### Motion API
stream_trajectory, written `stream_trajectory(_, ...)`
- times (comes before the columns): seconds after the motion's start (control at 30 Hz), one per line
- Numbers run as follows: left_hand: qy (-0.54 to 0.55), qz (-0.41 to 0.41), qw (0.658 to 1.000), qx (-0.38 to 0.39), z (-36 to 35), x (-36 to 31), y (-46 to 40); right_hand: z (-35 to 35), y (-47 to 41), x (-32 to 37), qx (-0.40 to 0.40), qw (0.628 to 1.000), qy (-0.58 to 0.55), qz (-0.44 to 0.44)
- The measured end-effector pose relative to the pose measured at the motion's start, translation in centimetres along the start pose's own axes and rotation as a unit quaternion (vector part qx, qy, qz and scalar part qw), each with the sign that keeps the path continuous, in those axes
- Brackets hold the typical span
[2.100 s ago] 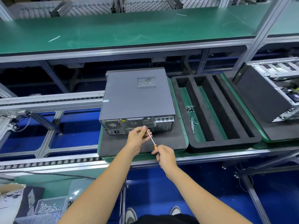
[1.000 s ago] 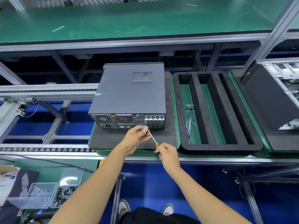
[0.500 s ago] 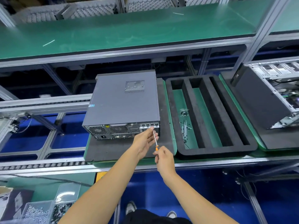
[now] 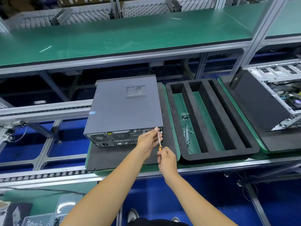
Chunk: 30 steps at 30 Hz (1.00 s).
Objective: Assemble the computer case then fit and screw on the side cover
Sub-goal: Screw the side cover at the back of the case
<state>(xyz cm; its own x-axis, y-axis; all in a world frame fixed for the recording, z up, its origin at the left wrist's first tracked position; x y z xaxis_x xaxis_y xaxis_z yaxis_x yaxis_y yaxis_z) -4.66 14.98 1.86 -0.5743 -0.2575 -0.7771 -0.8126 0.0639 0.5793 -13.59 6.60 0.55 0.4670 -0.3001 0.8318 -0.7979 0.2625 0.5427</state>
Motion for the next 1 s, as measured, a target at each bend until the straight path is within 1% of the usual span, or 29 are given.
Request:
stream_trajectory(0.2, -0.005, -0.008, 1.000, -0.028, -0.24, 0.35, -0.19, -0.01, -0.09, 0.04, -0.010, 1.000, 0.013, 0.002)
stream_trajectory(0.43, -0.030, -0.024, 0.998, -0.047, -0.10, 0.48, -0.42, -0.39, 0.06, 0.01, -0.030, 0.999, 0.038, 0.026)
stream_trajectory(0.57, -0.030, -0.019, 0.999, -0.042, -0.37, 0.31, -0.31, -0.54, 0.22, -0.09, -0.044, 0.998, 0.030, 0.015)
stream_trajectory(0.7, -0.037, -0.017, 0.998, -0.044, -0.55, 0.12, -0.07, -0.58, 0.31, -0.06, -0.076, 0.993, 0.070, 0.050)
stream_trajectory(0.87, -0.041, -0.029, 0.998, -0.041, -0.55, -0.18, 0.09, -0.49, 0.35, -0.13, -0.111, 0.986, 0.093, 0.078)
stream_trajectory(1.0, -0.045, -0.029, 0.997, -0.046, -0.90, -0.38, 0.27, -0.70, 0.52, 0.07, -0.121, 0.988, 0.062, 0.067)
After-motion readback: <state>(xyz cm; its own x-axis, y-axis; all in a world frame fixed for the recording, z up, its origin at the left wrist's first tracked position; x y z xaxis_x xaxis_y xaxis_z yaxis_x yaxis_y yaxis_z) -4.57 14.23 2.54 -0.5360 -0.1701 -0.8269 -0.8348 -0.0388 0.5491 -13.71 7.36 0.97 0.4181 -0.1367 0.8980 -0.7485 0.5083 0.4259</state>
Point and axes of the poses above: each hand's wrist, its own y-axis away from the middle knuckle, its own z-axis out of the back of the hand, x = y × z, the point moved 1 cm from there along -y, towards the middle knuckle, and after that the axes turned 8 degrees about -y, right-handed, at the moved point
